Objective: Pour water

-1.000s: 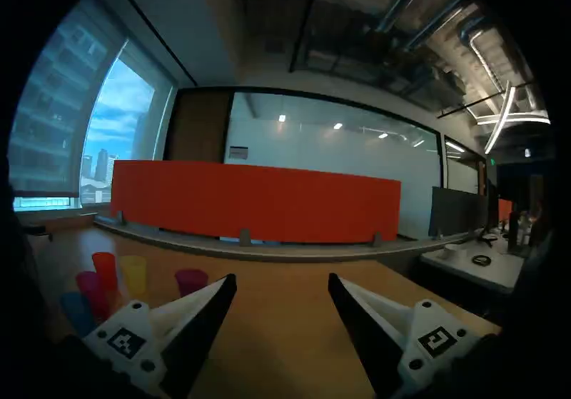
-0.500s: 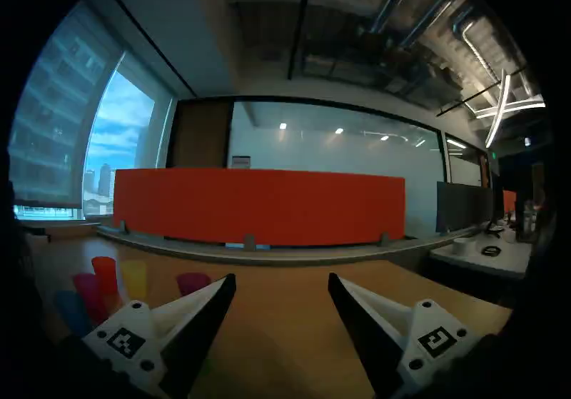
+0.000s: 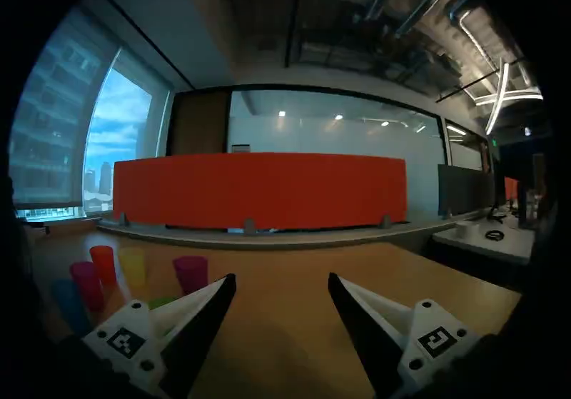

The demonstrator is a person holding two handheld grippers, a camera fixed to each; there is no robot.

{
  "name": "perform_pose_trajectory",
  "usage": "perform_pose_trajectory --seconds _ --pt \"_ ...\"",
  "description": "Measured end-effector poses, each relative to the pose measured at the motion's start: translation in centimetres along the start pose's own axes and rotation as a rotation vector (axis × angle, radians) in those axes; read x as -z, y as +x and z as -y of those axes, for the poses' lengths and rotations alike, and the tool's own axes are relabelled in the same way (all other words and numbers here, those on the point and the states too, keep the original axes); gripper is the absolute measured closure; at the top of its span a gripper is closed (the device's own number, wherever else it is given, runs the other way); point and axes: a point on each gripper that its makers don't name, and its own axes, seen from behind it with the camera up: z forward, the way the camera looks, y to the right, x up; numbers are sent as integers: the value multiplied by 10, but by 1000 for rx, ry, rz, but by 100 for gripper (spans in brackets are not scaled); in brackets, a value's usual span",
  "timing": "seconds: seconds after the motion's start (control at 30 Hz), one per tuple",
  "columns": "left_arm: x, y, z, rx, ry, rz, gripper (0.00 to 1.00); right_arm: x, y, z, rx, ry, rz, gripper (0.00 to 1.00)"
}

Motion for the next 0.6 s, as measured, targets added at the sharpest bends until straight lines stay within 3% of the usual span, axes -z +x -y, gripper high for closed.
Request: perform_pose_trajectory --seconds 0.6 --pt "0 0 0 0 0 0 14 -4 -6 3 2 15 15 0"
